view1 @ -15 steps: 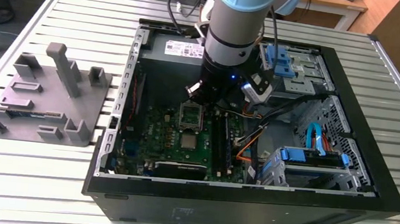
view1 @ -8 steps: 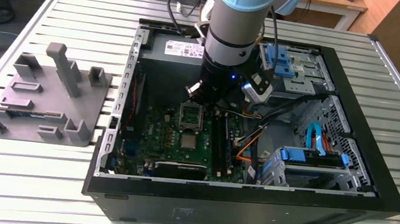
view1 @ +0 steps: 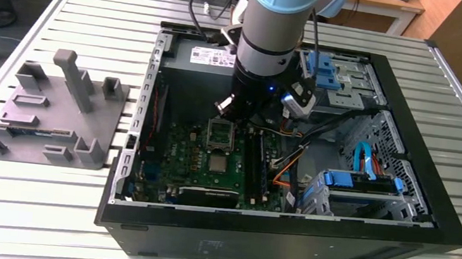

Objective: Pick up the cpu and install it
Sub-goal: 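Close the cpu cover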

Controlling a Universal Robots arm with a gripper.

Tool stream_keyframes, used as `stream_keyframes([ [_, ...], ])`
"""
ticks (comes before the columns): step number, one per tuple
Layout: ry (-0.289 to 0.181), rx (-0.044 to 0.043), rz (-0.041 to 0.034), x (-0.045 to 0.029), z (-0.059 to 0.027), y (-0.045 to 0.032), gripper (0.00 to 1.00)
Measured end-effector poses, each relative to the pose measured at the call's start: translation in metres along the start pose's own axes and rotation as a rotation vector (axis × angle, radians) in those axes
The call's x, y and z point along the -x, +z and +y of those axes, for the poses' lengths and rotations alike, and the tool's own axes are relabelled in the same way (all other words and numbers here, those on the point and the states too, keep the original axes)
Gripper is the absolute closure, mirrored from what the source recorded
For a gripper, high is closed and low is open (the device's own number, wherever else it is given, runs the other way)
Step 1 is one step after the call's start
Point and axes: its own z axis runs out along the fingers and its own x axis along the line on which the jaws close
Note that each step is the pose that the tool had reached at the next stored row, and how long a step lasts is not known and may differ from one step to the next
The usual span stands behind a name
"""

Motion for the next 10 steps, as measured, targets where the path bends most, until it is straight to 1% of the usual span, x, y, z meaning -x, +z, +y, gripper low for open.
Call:
stream_keyframes([
  [4,-0.028,0.0008,0.0020,-0.0003,-0.0001,-0.0018,0.89],
  [10,-0.056,0.0017,0.0038,-0.0002,0.0001,-0.0062,0.89],
])
